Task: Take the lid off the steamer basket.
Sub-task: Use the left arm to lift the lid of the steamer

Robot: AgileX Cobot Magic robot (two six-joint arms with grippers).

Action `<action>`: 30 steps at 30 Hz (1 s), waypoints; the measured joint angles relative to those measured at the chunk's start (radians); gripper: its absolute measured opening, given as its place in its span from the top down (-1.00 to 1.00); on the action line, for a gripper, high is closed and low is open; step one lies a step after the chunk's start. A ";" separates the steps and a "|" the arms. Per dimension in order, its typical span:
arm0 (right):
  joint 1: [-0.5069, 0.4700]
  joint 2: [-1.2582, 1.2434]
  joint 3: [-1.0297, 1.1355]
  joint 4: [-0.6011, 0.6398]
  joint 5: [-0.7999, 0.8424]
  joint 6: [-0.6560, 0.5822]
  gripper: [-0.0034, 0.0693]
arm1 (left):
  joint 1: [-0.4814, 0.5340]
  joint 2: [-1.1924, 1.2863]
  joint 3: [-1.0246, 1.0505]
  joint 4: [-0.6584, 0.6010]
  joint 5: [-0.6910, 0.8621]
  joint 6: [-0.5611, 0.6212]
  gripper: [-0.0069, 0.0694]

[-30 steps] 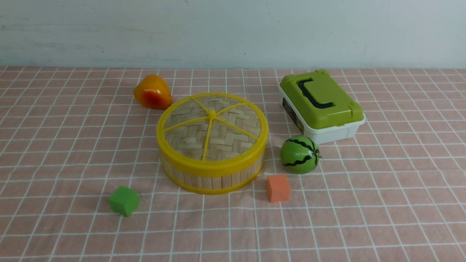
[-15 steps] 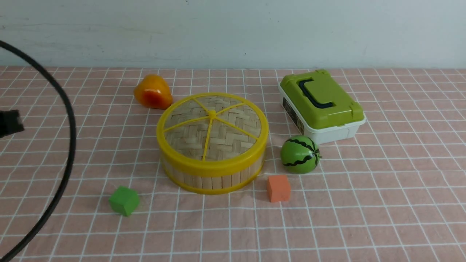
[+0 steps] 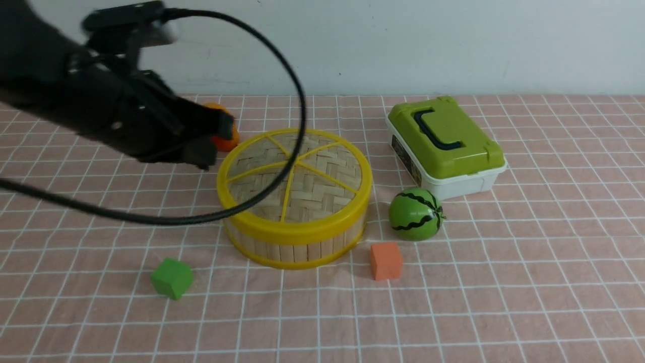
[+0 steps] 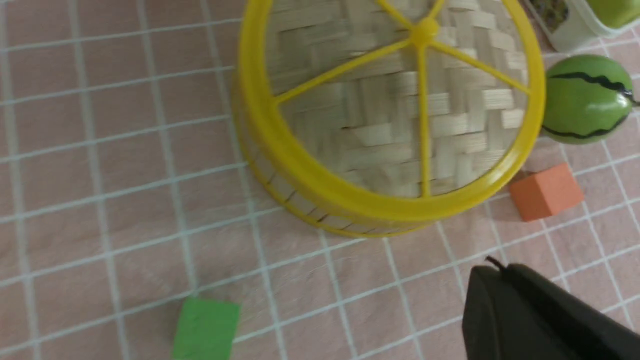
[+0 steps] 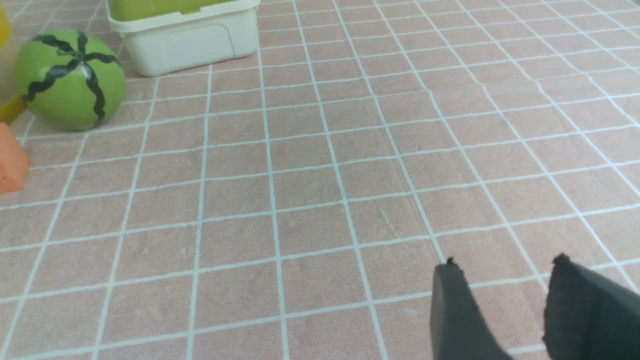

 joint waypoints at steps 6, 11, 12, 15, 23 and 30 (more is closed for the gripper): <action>0.000 0.000 0.000 0.000 0.000 0.000 0.24 | -0.060 0.204 -0.233 0.062 0.077 -0.035 0.85; 0.000 0.000 0.000 0.000 0.000 0.000 0.24 | -0.065 0.366 -0.435 0.079 0.144 -0.038 0.85; 0.000 0.000 0.000 0.000 0.000 0.000 0.24 | -0.067 0.418 -0.499 0.086 0.174 -0.038 0.81; 0.000 0.000 0.000 0.000 0.000 0.000 0.24 | -0.077 0.525 -0.630 0.107 0.225 -0.034 0.59; 0.000 0.000 0.000 0.000 0.000 0.000 0.24 | -0.127 0.718 -0.824 0.272 0.279 -0.094 -0.06; 0.000 0.000 0.000 0.000 0.000 0.000 0.24 | -0.132 0.758 -0.836 0.328 0.273 -0.221 -0.03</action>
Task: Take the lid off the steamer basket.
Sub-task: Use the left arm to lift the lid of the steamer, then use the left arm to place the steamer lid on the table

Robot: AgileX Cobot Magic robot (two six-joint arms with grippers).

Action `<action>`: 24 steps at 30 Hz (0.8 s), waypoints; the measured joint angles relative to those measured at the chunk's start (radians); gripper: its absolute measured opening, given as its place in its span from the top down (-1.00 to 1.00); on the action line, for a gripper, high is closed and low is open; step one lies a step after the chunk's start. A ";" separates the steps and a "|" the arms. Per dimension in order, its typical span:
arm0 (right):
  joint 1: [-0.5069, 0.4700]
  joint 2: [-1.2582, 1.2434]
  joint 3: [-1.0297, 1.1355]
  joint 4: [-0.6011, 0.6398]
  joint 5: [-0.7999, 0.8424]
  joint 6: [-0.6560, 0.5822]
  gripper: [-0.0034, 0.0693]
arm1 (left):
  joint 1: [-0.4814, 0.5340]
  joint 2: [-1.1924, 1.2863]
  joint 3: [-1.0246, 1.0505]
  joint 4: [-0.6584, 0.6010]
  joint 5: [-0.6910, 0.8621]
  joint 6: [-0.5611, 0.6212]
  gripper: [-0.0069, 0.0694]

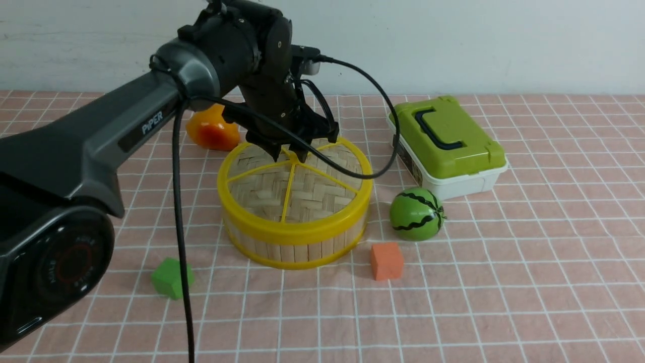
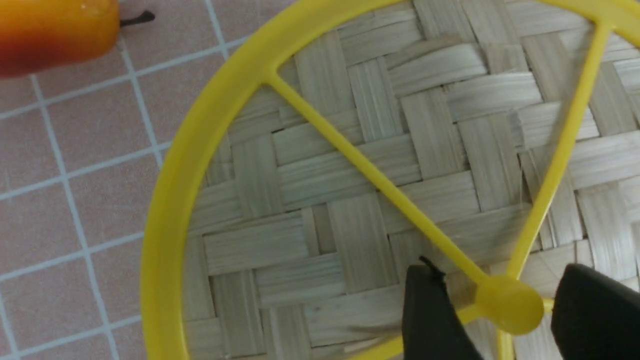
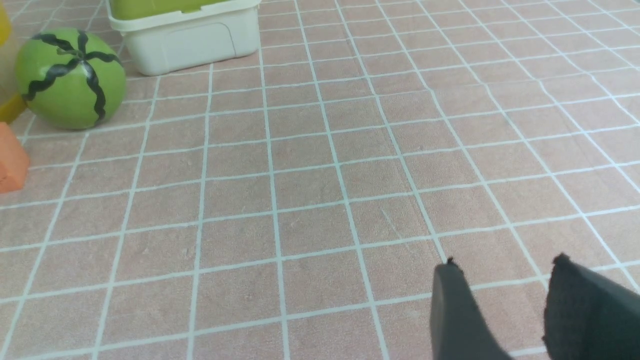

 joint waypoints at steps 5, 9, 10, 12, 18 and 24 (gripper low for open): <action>0.000 0.000 0.000 0.000 0.000 0.000 0.24 | -0.001 0.011 -0.003 -0.007 0.007 -0.032 0.27; 0.000 0.000 0.000 0.000 0.000 0.000 0.24 | -0.003 0.018 -0.007 -0.014 0.007 -0.037 0.51; 0.000 0.000 0.000 0.000 0.000 0.000 0.24 | -0.003 0.018 -0.007 -0.014 0.007 -0.037 0.54; 0.000 0.000 0.000 0.000 0.000 0.000 0.24 | -0.003 0.018 -0.008 -0.015 0.008 -0.038 0.54; 0.000 0.000 0.000 0.000 0.000 0.000 0.24 | -0.003 0.001 -0.007 -0.016 0.007 -0.038 0.54; 0.000 0.000 0.000 0.000 0.000 0.000 0.24 | 0.001 -0.114 -0.003 -0.009 -0.002 -0.022 0.54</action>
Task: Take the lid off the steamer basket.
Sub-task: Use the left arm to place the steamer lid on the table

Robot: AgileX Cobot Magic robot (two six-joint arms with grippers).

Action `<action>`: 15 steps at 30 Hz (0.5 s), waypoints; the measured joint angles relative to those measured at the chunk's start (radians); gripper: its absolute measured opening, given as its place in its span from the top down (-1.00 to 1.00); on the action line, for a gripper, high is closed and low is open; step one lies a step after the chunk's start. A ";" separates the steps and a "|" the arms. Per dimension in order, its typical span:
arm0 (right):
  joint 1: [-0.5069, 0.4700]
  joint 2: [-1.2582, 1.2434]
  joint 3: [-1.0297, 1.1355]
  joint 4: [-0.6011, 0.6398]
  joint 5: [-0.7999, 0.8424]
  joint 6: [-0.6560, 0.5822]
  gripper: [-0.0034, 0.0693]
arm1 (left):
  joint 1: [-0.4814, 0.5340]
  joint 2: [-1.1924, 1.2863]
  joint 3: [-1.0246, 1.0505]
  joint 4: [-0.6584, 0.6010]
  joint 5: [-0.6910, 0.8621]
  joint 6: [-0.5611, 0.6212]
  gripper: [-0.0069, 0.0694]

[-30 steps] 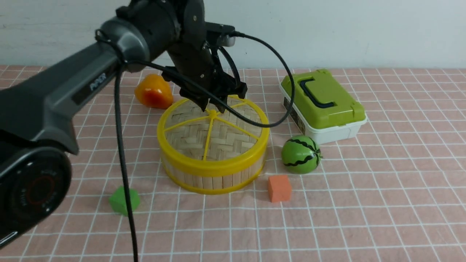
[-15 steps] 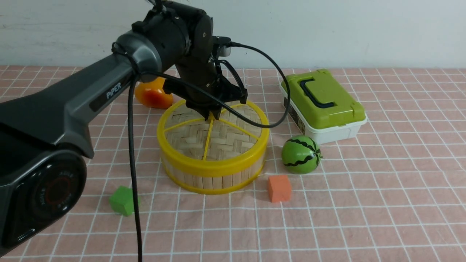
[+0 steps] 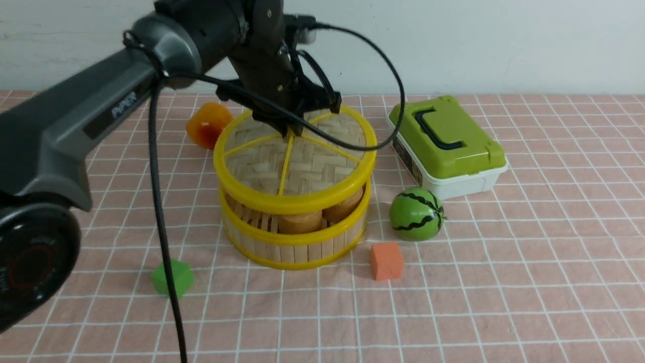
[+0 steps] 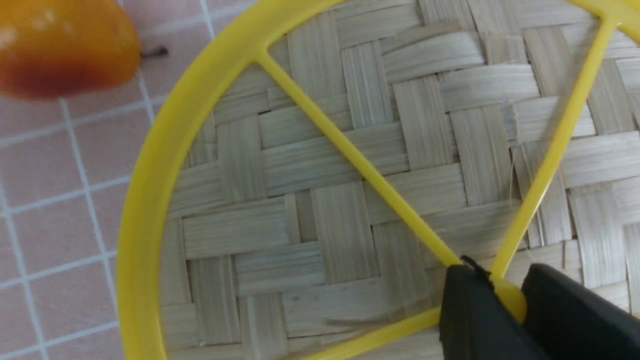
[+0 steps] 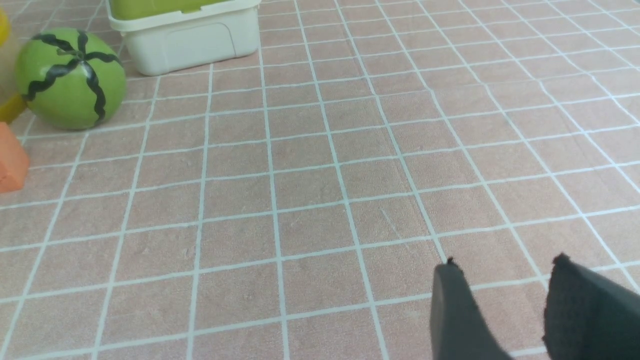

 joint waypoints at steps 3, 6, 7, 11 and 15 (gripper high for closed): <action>0.000 0.000 0.000 -0.001 0.000 0.000 0.24 | 0.048 -0.123 -0.001 0.039 0.009 0.003 0.54; 0.000 0.000 0.000 -0.001 0.000 0.000 0.24 | 0.125 -0.170 -0.003 0.067 0.043 0.003 0.54; 0.000 0.000 0.000 -0.001 0.000 0.000 0.24 | 0.162 -0.180 -0.003 0.073 0.063 0.003 0.54; 0.000 0.000 0.000 -0.001 0.000 0.000 0.24 | 0.306 -0.186 0.021 0.071 0.105 0.002 0.54; 0.000 0.000 0.000 -0.001 0.000 0.000 0.24 | 0.370 -0.174 0.107 0.071 0.060 0.002 0.54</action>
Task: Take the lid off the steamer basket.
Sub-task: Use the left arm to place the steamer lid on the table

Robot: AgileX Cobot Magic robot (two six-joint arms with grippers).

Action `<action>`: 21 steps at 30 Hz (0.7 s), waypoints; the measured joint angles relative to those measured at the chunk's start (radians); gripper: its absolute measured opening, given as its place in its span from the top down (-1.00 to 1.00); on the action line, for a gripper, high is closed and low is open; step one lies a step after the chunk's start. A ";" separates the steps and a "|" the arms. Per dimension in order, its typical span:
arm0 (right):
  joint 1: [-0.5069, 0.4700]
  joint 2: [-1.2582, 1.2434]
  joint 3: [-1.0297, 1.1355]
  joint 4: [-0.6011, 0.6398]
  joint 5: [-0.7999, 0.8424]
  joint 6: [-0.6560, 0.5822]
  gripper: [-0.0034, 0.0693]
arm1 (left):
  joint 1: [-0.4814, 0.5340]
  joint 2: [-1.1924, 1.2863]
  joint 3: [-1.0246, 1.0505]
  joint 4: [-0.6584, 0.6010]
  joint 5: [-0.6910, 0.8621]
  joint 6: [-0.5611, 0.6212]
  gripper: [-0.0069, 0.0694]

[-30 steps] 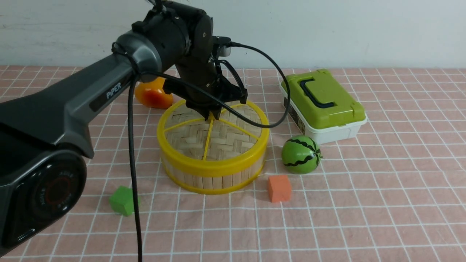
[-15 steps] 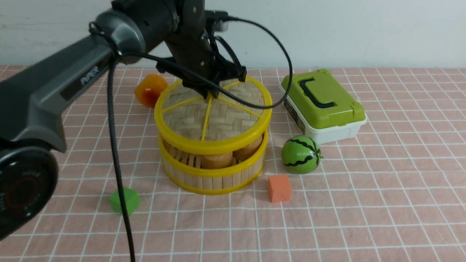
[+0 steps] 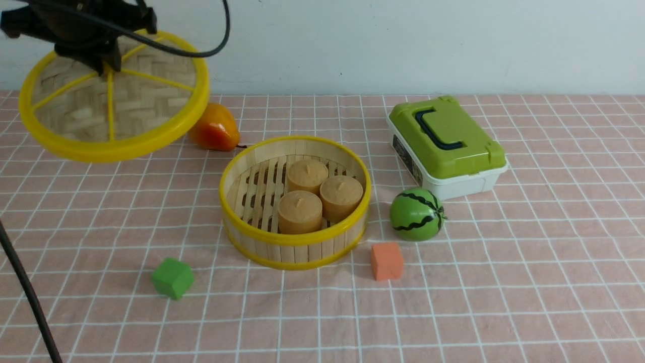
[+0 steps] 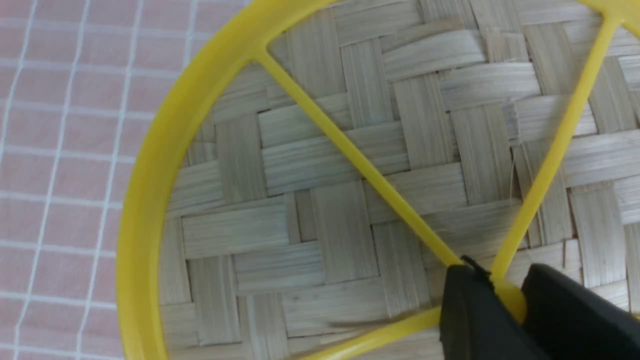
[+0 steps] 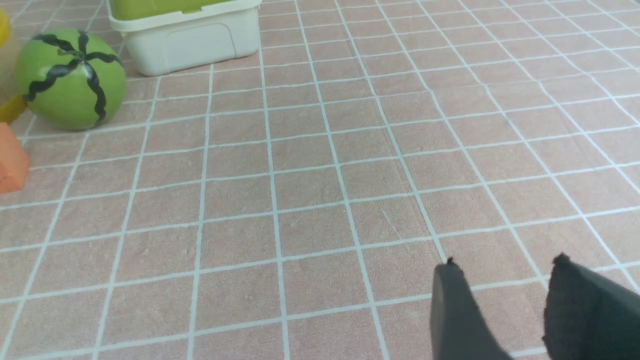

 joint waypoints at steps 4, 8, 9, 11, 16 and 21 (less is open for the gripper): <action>0.000 0.000 0.000 0.000 0.000 0.000 0.24 | 0.032 0.047 0.174 -0.003 -0.145 -0.033 0.54; 0.000 0.000 0.000 0.000 0.000 0.000 0.24 | 0.033 0.120 0.242 0.006 -0.212 -0.070 0.54; 0.000 0.000 0.000 0.000 0.000 0.000 0.24 | 0.033 0.142 0.248 0.006 -0.219 -0.084 0.54; 0.000 0.000 0.000 0.000 0.000 0.000 0.24 | 0.033 0.177 0.250 0.006 -0.232 -0.109 0.54; 0.000 0.000 0.000 0.000 0.000 0.000 0.24 | 0.033 0.216 0.253 0.009 -0.256 -0.148 0.54; 0.000 0.000 0.000 0.000 0.000 0.000 0.24 | 0.033 0.215 0.253 -0.001 -0.272 -0.150 0.35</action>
